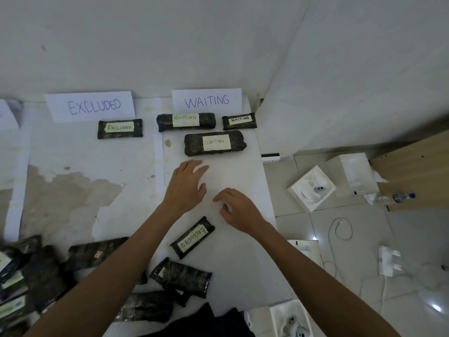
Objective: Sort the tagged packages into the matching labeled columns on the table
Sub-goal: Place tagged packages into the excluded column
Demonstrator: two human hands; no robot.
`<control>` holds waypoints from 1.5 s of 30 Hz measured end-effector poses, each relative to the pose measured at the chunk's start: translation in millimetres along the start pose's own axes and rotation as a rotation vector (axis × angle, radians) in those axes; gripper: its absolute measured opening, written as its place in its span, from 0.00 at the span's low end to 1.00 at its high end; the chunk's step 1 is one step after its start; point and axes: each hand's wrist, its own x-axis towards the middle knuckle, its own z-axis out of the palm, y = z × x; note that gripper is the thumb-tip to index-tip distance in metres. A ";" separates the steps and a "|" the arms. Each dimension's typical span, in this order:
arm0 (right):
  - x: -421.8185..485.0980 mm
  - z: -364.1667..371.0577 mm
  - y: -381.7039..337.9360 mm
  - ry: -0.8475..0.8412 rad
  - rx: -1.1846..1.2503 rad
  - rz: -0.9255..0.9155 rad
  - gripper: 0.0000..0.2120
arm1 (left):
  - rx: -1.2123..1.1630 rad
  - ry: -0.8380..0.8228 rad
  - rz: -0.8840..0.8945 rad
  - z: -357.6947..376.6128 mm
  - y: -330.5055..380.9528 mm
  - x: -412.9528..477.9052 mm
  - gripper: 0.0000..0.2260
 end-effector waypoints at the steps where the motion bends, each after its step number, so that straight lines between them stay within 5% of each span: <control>1: -4.0 1.4 -6.6 -0.035 -0.010 -0.042 0.13 | -0.005 -0.010 -0.013 0.3 -2.3 -12.3 0.22; 9: -11.2 25.9 -57.8 -0.462 -0.383 -0.220 0.26 | -0.071 -0.062 -0.155 -7.0 -15.3 -86.6 0.21; 14: -7.6 31.8 -74.0 -0.364 -0.461 -0.176 0.23 | -0.187 -0.008 -0.313 -21.1 -12.0 -119.2 0.23; 19: 1.1 25.4 -95.6 -0.212 -0.160 0.218 0.26 | -0.555 0.160 -0.724 -34.7 4.6 -138.9 0.31; 23: 13.0 30.0 -120.1 -0.118 0.082 0.337 0.25 | -1.091 0.084 -0.933 -45.7 6.9 -138.9 0.22; 25: 17.5 36.2 -133.3 -0.140 0.156 0.334 0.23 | -1.169 0.114 -0.931 -47.4 1.4 -139.3 0.17; 31: 32.6 50.9 -163.5 -0.168 0.401 0.441 0.15 | -0.980 0.265 -0.947 -64.7 -28.9 -143.5 0.11; 45: 93.2 101.3 -228.3 -0.239 0.399 0.451 0.14 | -0.475 0.016 -0.597 -130.0 -135.3 -154.2 0.26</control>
